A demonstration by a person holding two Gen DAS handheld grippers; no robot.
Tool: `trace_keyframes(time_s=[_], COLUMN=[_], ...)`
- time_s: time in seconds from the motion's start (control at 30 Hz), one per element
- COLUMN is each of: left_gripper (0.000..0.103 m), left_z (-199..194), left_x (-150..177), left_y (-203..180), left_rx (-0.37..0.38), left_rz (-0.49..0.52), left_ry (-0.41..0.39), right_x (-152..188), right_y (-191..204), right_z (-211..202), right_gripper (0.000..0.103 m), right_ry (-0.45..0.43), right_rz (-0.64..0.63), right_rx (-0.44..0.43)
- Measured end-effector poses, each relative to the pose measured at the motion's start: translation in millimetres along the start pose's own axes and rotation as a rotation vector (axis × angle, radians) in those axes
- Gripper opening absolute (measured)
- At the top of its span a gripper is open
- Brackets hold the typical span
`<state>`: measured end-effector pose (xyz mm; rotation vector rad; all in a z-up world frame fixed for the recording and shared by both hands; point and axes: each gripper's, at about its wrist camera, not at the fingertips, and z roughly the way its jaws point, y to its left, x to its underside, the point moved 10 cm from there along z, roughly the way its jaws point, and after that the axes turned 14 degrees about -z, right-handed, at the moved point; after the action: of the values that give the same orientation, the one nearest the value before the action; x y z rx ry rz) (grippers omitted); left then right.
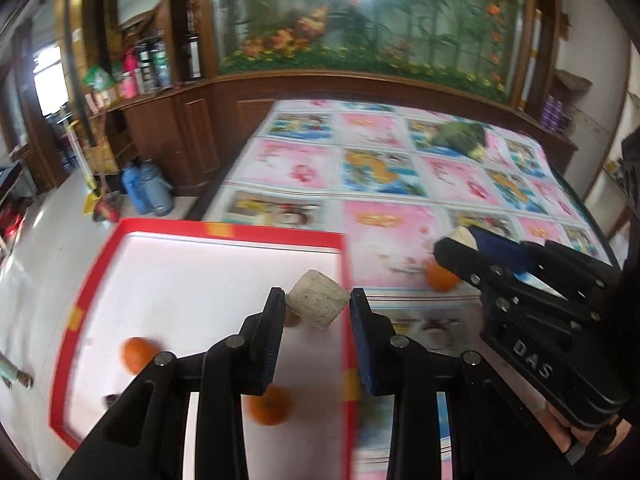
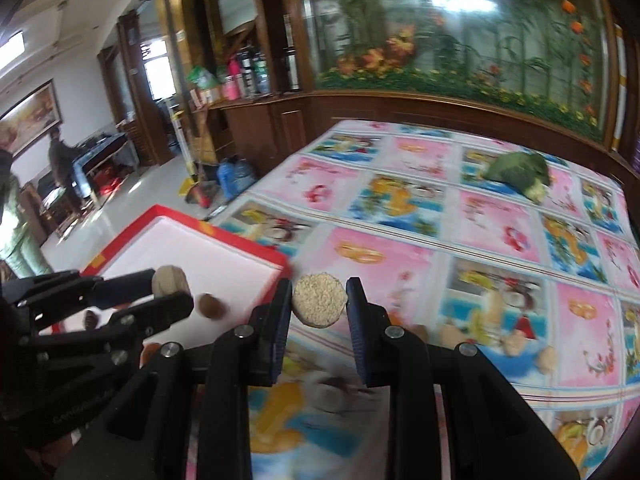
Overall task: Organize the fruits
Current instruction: 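Carry both cakes over the tray and open both grippers to release them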
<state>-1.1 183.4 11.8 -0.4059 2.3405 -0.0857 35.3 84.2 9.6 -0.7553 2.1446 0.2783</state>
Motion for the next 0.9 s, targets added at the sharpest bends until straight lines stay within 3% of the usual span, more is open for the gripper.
trace_keyframes(time_s=[0.33, 0.57, 0.9], left_gripper=[0.032, 0.033, 0.033], left_z=[0, 9, 16], left_x=[-11, 1, 11], left_y=[114, 141, 177], left_rx=[-0.163, -0.195, -0.231], left_rz=[-0.134, -0.159, -0.209], left_ry=[-0.022, 0.005, 0.035], right_x=[-22, -18, -3], right_y=[111, 152, 175], right_z=[34, 64, 93], right_gripper=[0.030, 0.030, 0.030], right_ry=[0.040, 0.123, 0.216], right_rz=[-0.152, -0.188, -0.208], right_rx=[-0.122, -0.167, -0.171])
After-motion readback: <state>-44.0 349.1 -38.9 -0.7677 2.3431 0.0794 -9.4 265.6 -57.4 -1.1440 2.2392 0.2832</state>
